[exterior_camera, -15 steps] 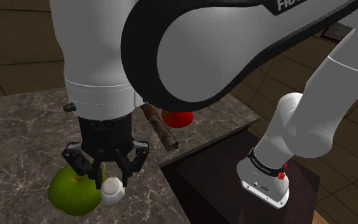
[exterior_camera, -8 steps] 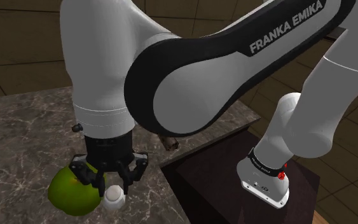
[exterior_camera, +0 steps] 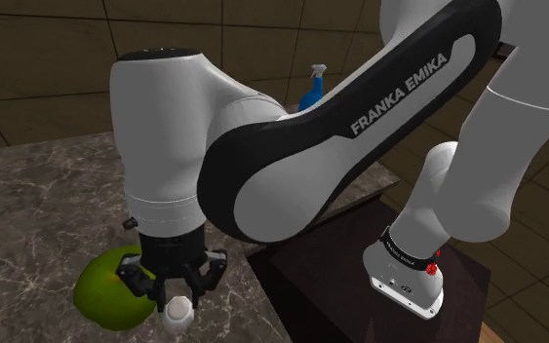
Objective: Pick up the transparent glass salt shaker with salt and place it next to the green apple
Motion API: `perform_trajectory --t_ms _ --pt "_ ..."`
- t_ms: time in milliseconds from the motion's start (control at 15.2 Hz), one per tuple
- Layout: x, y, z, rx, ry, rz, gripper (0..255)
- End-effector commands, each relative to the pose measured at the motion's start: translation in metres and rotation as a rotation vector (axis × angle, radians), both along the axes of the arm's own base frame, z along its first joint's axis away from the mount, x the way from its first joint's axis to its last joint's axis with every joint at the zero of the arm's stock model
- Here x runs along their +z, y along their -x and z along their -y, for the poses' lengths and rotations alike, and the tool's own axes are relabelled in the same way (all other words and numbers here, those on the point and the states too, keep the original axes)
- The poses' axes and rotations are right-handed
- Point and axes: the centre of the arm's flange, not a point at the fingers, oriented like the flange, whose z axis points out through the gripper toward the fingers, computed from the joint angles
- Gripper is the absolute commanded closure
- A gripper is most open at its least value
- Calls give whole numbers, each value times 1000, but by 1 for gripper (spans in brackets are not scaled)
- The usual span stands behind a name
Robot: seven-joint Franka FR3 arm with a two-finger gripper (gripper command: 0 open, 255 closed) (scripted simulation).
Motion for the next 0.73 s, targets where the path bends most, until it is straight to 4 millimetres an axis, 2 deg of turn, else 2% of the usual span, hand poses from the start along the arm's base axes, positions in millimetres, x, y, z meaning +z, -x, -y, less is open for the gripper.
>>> perform_trajectory --t_ms 0,132,660 --pt "-11 0 -1 0 0 0 255" --pt "-23 0 -1 0 0 0 255" --pt "-23 0 -1 0 0 0 255"
